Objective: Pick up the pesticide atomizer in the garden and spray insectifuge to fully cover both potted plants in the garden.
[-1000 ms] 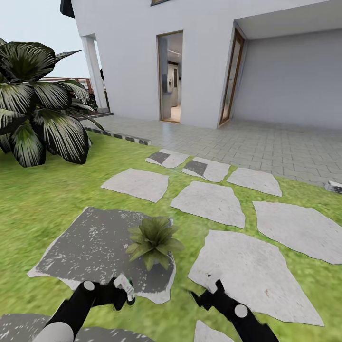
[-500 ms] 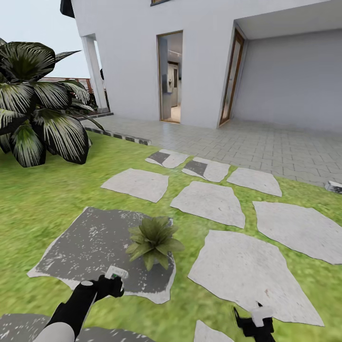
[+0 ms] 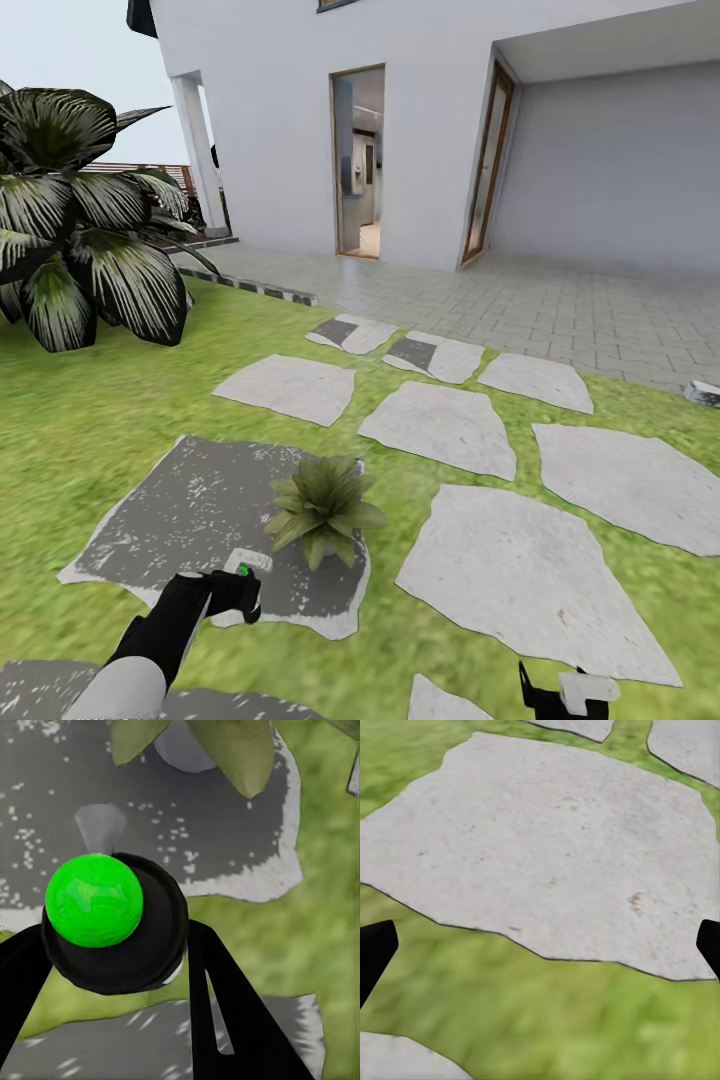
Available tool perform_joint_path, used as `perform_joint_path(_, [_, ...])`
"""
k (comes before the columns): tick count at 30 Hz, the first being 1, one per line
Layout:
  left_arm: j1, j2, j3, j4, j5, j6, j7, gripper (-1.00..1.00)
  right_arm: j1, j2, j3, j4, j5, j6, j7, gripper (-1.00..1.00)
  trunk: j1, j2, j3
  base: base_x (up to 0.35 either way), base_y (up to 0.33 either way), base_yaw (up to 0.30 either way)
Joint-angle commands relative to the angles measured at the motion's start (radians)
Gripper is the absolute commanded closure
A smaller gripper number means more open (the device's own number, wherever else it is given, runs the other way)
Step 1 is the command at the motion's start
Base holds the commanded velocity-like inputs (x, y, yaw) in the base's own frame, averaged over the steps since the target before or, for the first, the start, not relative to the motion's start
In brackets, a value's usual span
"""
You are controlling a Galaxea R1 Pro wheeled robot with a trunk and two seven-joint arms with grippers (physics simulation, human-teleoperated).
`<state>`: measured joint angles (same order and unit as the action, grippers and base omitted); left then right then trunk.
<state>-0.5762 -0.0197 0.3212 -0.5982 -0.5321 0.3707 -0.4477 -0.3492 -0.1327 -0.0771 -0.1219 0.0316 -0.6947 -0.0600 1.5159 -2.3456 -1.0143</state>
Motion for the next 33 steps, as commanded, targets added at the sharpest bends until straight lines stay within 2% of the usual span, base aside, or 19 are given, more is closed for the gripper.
perform_joint_path(1, [-0.007,-0.001,0.009,-0.002,-0.008,0.008,-0.009,1.00,-0.001,0.001,-0.007,0.001,0.004,-0.003,0.002,-1.00,0.000,0.000,-0.001,0.000,0.000,0.000])
perform_joint_path(6, [-0.029,-0.002,0.009,-0.003,-0.008,0.088,-0.010,1.00,-0.001,0.000,-0.007,0.001,0.004,-0.003,0.002,-1.00,0.000,0.000,-0.001,0.000,0.000,0.000])
perform_joint_path(11, [-0.043,0.002,0.007,-0.003,-0.008,0.114,-0.010,1.00,-0.001,0.000,-0.007,0.001,0.004,-0.003,0.002,-1.00,0.000,0.000,-0.001,0.000,0.000,0.000])
perform_joint_path(16, [-0.100,0.010,0.006,-0.003,-0.011,0.251,-0.012,1.00,-0.001,0.000,-0.006,0.001,0.004,-0.003,0.002,-1.00,0.000,0.000,-0.001,0.000,0.000,0.000])
perform_joint_path(17, [-0.106,0.010,0.006,-0.003,-0.012,0.259,-0.012,1.00,-0.001,0.000,-0.006,0.001,0.004,-0.003,0.002,-1.00,0.000,0.000,-0.001,0.000,0.000,0.000])
perform_joint_path(18, [-0.208,0.024,-0.174,-0.002,-0.014,0.493,-0.120,1.00,-0.001,0.001,-0.007,0.002,0.005,-0.003,0.002,-1.00,0.000,0.000,-0.001,0.000,0.000,0.000])
perform_joint_path(28, [-0.211,0.027,-0.179,-0.003,-0.014,0.493,-0.124,1.00,-0.001,0.001,-0.006,0.002,0.005,-0.003,0.002,-1.00,0.000,0.000,-0.001,-0.001,0.000,0.000])
perform_joint_path(33, [-0.212,0.027,-0.180,-0.003,-0.015,0.493,-0.124,1.00,-0.001,0.001,-0.006,0.002,0.005,-0.003,0.002,-1.00,0.000,0.000,-0.001,-0.160,0.041,0.000])
